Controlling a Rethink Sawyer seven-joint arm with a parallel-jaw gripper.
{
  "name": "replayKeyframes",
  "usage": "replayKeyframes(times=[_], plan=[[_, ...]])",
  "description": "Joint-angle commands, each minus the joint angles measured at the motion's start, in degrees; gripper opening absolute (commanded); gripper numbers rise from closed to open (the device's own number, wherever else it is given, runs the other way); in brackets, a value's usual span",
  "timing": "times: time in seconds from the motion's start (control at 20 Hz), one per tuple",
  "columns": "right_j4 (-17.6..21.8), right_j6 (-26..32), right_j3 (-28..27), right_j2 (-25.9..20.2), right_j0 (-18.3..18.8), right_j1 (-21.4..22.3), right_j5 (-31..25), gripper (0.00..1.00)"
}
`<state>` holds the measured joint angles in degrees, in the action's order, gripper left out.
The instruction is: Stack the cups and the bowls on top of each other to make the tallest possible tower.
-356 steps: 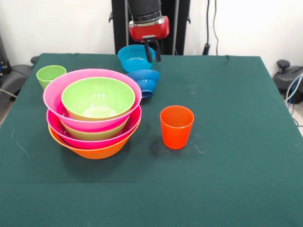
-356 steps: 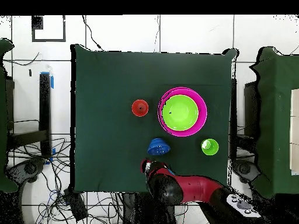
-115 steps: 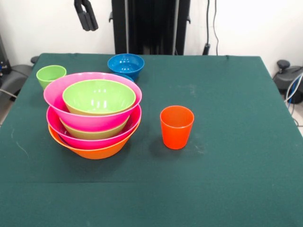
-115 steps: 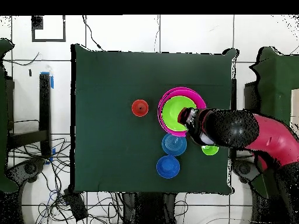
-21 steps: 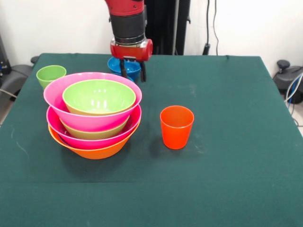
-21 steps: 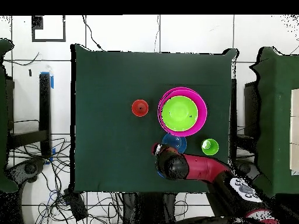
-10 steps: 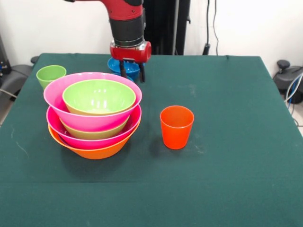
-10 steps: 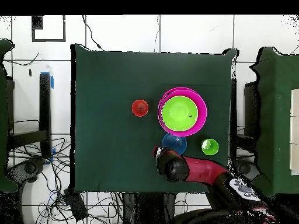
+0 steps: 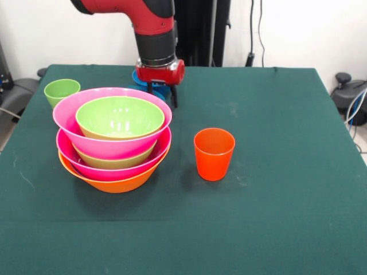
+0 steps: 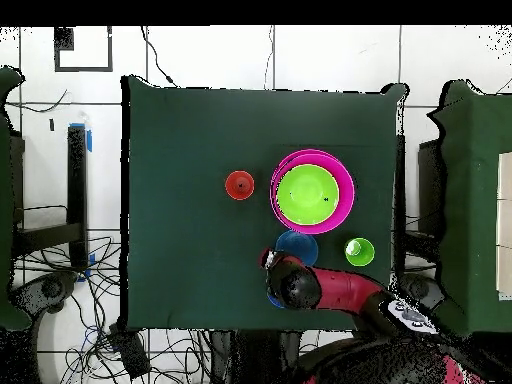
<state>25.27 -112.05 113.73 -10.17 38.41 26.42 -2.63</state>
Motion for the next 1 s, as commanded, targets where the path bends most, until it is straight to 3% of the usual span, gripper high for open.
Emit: replayKeyframes(times=[0.05, 0.35, 0.4, 0.5, 0.7, 1.0], plan=[[2.89, -3.07, -7.49, -2.50, -1.50, -5.71, 4.83, 1.00], [3.30, -2.84, -9.69, -2.90, -1.32, -7.64, 5.35, 1.00], [3.62, -2.79, -9.81, -2.97, -1.28, -7.64, 5.32, 0.00], [4.85, -3.05, -9.85, -2.96, -1.19, -7.69, 8.67, 0.00], [3.70, -3.28, -8.84, -2.34, -2.16, -5.14, 5.51, 0.00], [1.67, -3.75, -1.80, -3.71, -2.08, 6.77, 0.03, 0.00]])
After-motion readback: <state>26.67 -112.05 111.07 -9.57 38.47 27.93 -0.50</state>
